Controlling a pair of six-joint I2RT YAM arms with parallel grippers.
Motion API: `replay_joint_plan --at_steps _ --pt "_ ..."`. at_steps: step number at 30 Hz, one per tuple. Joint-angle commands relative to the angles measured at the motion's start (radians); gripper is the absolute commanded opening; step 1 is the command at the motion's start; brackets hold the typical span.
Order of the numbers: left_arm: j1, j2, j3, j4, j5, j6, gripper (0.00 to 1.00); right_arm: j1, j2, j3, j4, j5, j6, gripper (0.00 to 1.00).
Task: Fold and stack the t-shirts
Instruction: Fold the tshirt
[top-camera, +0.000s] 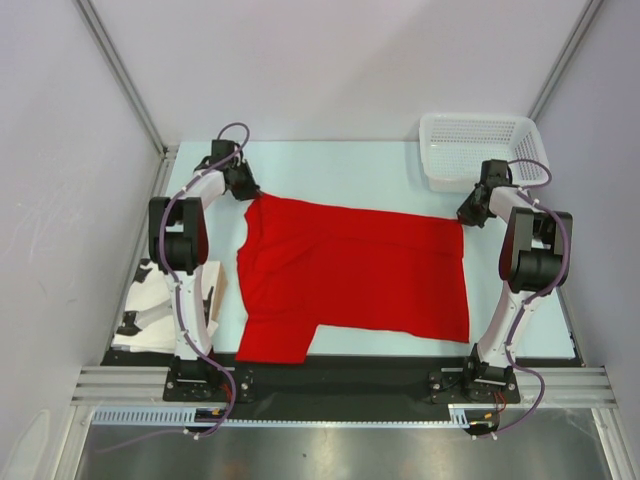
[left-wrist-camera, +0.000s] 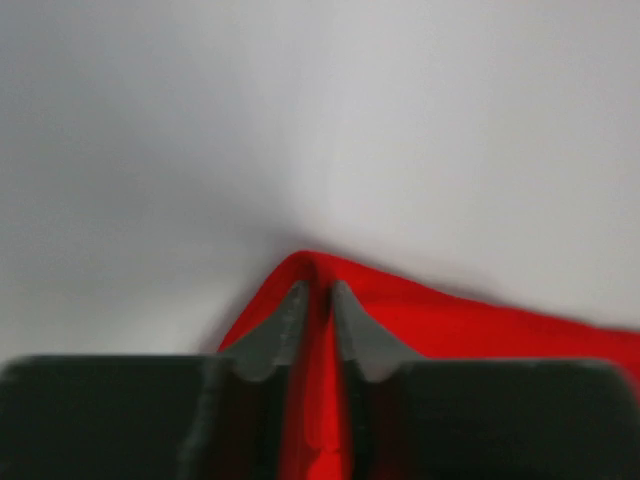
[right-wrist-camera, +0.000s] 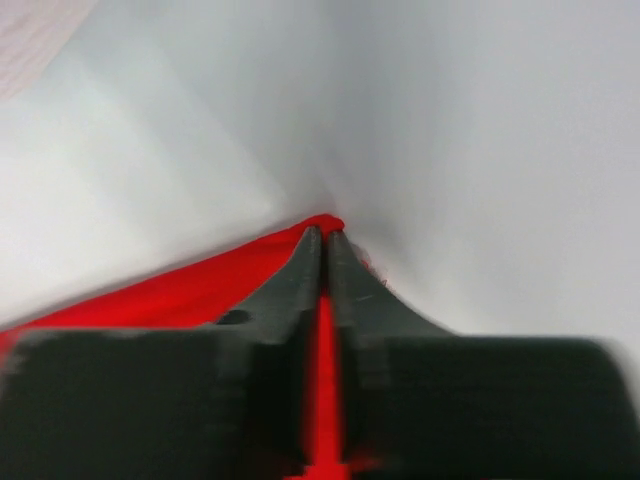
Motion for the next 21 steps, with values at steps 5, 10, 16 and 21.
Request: replay_joint_plan --at_steps 5,10,16,21 --pt "0.007 -0.180 -0.050 0.008 -0.090 -0.015 0.66 0.025 -0.014 0.119 -0.129 0.106 -0.026 0.56" --pt "-0.003 -0.338 -0.122 -0.052 -0.130 0.020 0.80 0.045 -0.072 0.202 -0.339 0.247 -0.060 0.80" --pt "-0.101 -0.614 -0.371 -0.078 -0.092 0.117 0.66 0.154 -0.225 0.173 -0.399 0.176 -0.107 0.81" --pt "-0.155 -0.801 -0.636 -0.074 -0.041 0.122 0.66 0.378 -0.356 -0.004 -0.120 -0.119 -0.066 0.80"
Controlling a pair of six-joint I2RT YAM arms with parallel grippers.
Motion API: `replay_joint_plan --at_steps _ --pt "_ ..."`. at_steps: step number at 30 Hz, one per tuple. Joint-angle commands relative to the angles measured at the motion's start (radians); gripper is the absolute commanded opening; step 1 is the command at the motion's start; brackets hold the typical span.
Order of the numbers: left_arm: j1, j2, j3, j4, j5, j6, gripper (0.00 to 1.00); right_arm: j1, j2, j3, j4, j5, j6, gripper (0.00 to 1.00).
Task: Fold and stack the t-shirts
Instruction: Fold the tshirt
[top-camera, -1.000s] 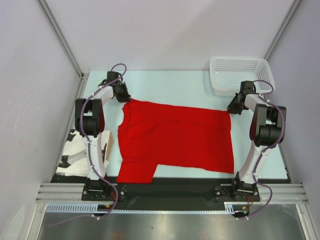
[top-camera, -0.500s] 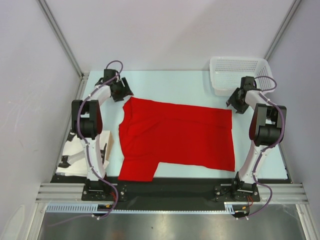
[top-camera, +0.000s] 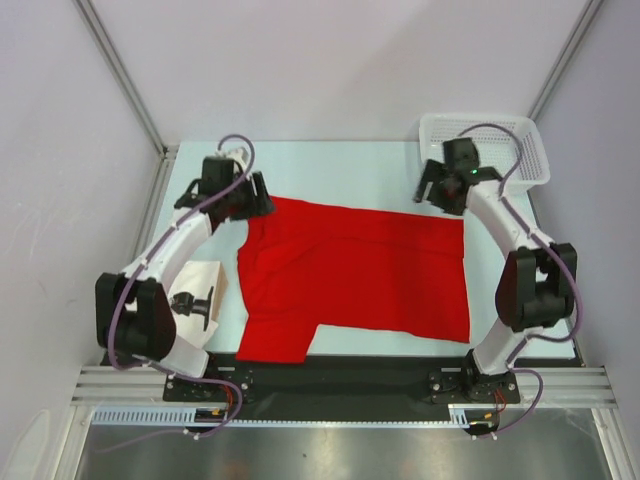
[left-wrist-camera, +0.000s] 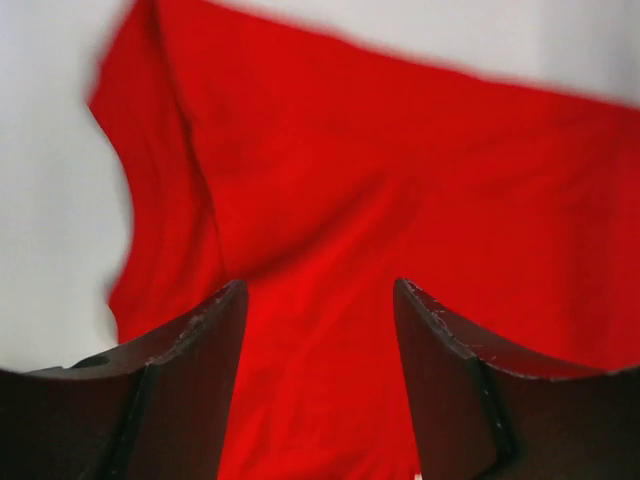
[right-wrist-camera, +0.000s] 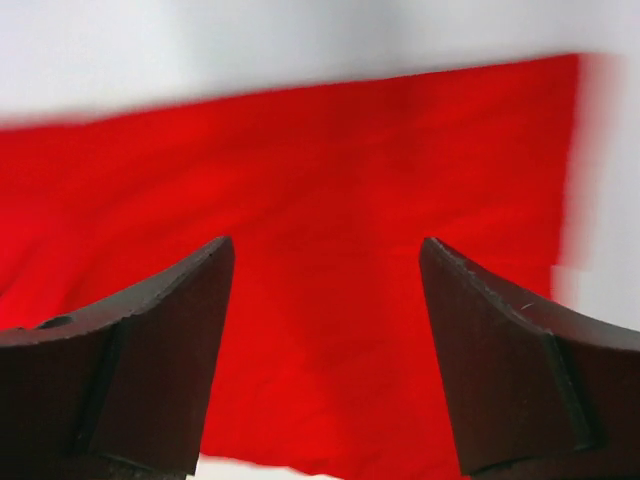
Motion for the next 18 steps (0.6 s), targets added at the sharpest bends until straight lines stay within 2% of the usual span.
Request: replay_joint_plan --at_steps 1,2,3,5,7,12,16,18 --pt "-0.010 -0.091 -0.154 -0.030 0.045 0.008 0.66 0.173 -0.111 -0.137 0.250 -0.314 0.070 0.79" --pt "-0.010 -0.120 -0.211 -0.020 0.055 -0.003 0.66 0.210 -0.119 -0.231 0.345 -0.342 0.201 0.79" --pt "-0.009 -0.141 -0.232 -0.012 0.064 -0.016 0.65 0.238 -0.118 -0.269 0.520 -0.368 0.271 0.78" --pt "-0.009 -0.204 -0.280 -0.001 0.072 -0.030 0.61 0.328 -0.069 -0.329 0.713 -0.416 0.442 0.74" --pt "-0.010 -0.244 -0.314 0.005 0.066 -0.037 0.57 0.418 0.015 -0.323 0.773 -0.450 0.492 0.71" --pt "-0.003 -0.307 -0.372 0.028 0.078 -0.070 0.56 0.544 0.190 -0.240 0.844 -0.447 0.624 0.61" --pt "0.002 -0.373 -0.414 0.029 0.090 -0.099 0.55 0.594 0.232 -0.270 0.876 -0.395 0.719 0.53" --pt "0.003 -0.402 -0.424 0.025 0.092 -0.104 0.54 0.615 0.231 -0.275 0.876 -0.382 0.713 0.52"
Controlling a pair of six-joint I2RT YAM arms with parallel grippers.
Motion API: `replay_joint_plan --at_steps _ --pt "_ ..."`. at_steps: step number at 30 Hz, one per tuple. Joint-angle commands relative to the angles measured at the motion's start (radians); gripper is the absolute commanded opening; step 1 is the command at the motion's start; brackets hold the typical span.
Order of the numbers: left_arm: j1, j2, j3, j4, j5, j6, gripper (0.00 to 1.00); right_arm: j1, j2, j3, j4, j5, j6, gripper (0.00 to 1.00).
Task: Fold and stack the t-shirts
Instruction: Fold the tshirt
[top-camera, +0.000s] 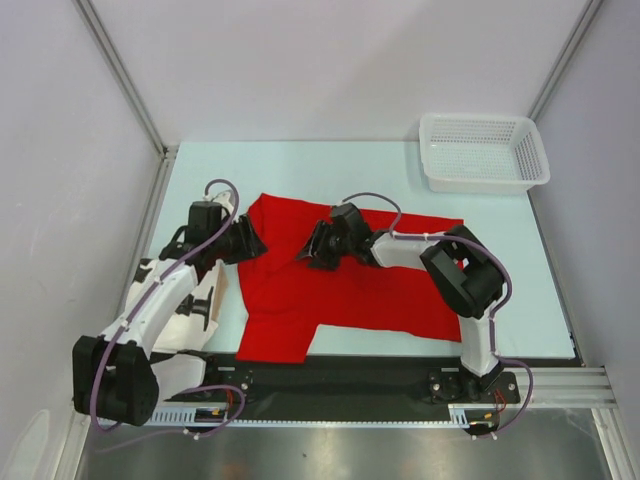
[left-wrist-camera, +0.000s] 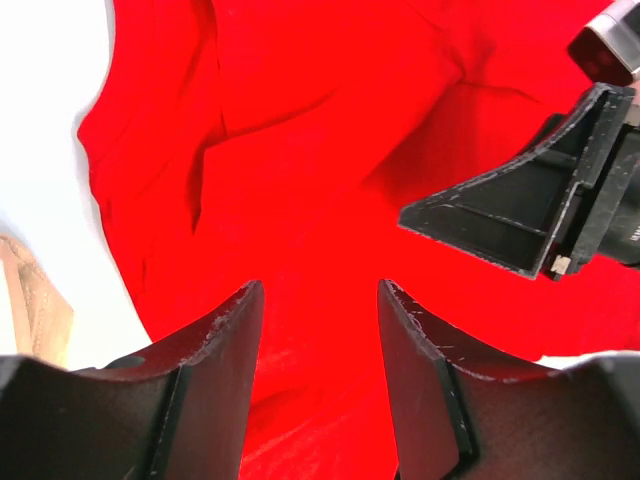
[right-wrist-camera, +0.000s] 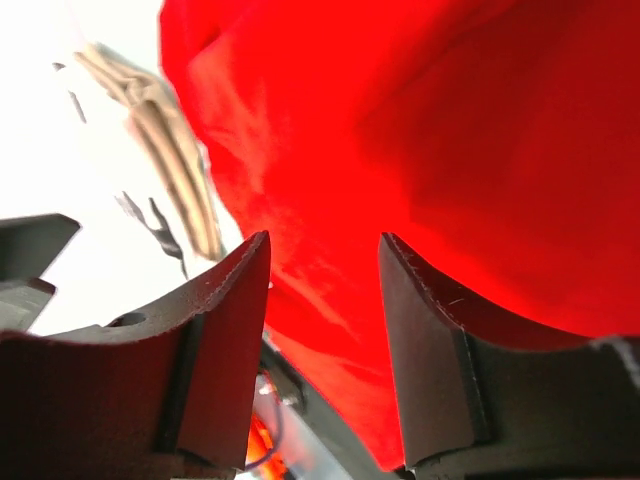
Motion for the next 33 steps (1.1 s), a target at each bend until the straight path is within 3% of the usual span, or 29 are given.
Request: replay_joint_plan --at_steps 1,14,24,33 --pt "0.009 -0.059 -0.017 0.028 0.026 -0.032 0.54 0.020 -0.018 0.015 0.096 0.033 0.081 0.52" --pt "0.038 -0.089 0.004 -0.001 0.046 -0.022 0.56 0.023 0.074 0.087 0.063 0.046 0.112 0.49" --pt "0.054 -0.047 0.018 0.036 0.059 -0.014 0.55 -0.009 0.166 0.204 0.089 0.051 0.132 0.36" --pt "0.074 -0.019 -0.015 0.096 0.057 -0.023 0.55 -0.080 0.354 0.472 0.356 0.042 0.287 0.51"
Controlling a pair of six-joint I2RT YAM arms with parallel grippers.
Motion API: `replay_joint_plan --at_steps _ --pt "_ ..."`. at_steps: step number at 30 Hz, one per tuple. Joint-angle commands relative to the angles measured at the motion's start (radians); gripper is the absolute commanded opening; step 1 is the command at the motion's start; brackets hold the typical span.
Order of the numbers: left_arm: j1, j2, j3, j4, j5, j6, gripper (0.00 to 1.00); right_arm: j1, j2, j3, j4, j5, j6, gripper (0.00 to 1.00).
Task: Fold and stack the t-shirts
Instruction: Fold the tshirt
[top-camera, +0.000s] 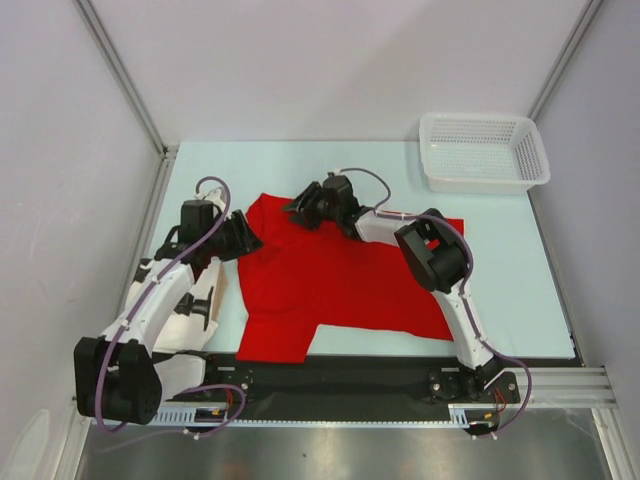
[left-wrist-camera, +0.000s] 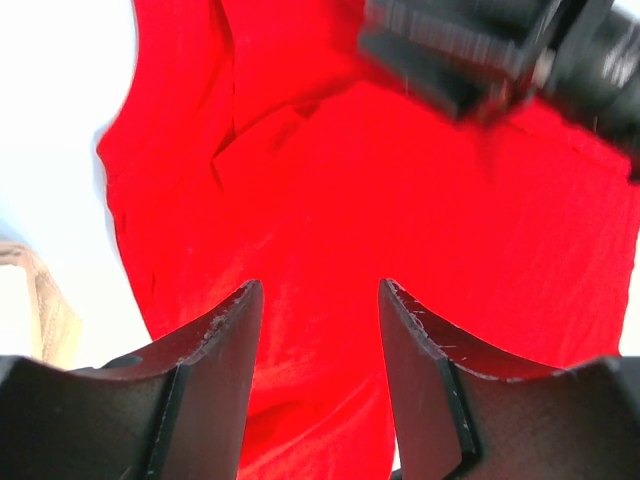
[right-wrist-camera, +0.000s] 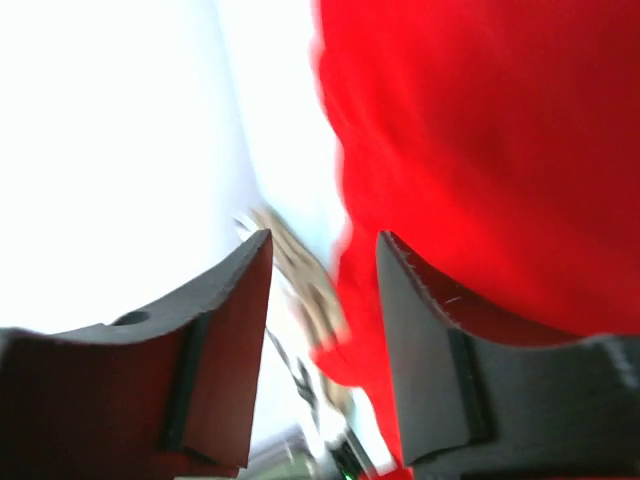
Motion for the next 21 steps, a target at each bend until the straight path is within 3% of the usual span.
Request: replay_joint_plan --at_steps 1,2,4,10,11,13,14,18,21 --pt "0.014 0.002 -0.013 0.069 0.009 -0.006 0.56 -0.034 0.080 0.170 0.142 0.006 0.086 0.52" --pt "0.020 0.003 -0.019 0.076 0.008 -0.009 0.56 -0.040 0.097 0.272 0.111 -0.007 0.086 0.54" --pt "0.025 0.009 -0.033 0.085 0.014 -0.013 0.56 -0.056 0.108 0.314 0.064 -0.053 0.074 0.58" --pt "0.020 0.135 -0.033 0.145 0.139 -0.001 0.69 -0.059 -0.085 0.215 -0.298 -0.095 -0.261 0.63" --pt "0.013 0.185 -0.029 0.159 0.152 0.002 0.65 -0.069 -0.141 0.180 -0.346 -0.081 -0.282 0.63" --pt "0.005 0.212 -0.033 0.181 0.175 -0.015 0.49 -0.080 -0.200 0.081 -0.384 -0.080 -0.322 0.62" --pt "0.002 0.219 -0.038 0.205 0.190 -0.025 0.49 -0.082 -0.249 0.054 -0.393 -0.075 -0.344 0.62" --pt "-0.056 0.274 -0.035 0.214 0.147 -0.053 0.65 -0.067 -0.323 -0.054 -0.427 -0.066 -0.405 0.62" --pt "-0.102 0.327 -0.018 0.234 0.095 -0.096 0.66 -0.071 -0.352 -0.144 -0.365 -0.083 -0.356 0.62"
